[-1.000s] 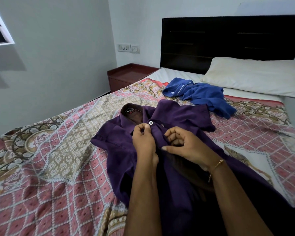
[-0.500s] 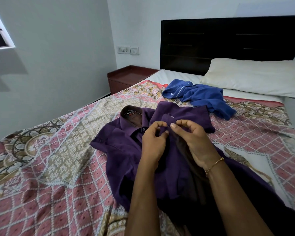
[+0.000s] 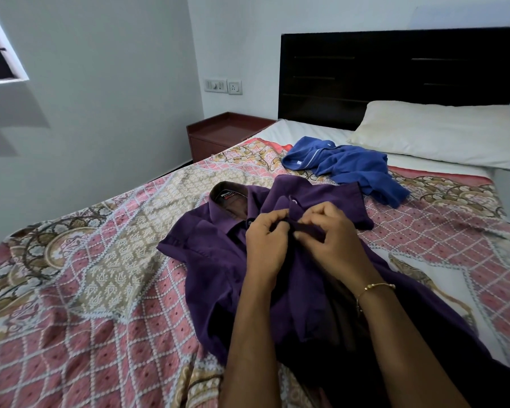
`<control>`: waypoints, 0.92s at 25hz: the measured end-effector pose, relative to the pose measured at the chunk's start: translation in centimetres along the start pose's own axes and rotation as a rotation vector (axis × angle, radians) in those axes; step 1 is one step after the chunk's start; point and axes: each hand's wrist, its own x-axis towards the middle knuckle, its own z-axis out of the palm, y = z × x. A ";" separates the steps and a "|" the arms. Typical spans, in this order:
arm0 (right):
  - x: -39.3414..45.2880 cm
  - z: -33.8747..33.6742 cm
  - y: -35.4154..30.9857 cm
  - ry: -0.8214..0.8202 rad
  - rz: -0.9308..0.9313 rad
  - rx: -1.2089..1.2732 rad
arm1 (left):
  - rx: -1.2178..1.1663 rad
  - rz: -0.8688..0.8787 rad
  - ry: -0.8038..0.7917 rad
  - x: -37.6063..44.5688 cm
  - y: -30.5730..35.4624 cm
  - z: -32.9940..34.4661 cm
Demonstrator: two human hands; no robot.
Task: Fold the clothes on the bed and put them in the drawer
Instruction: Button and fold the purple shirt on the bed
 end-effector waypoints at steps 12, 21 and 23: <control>0.6 -0.1 -0.6 0.530 0.198 0.029 | -0.071 -0.027 -0.073 -0.6 0.7 0.0; 0.2 0.5 -0.9 0.424 -0.027 -0.026 | -0.169 -0.097 -0.090 -0.7 1.2 -0.1; 0.1 0.7 -0.9 0.385 -0.022 0.023 | -0.175 -0.081 -0.062 -0.7 1.2 -0.1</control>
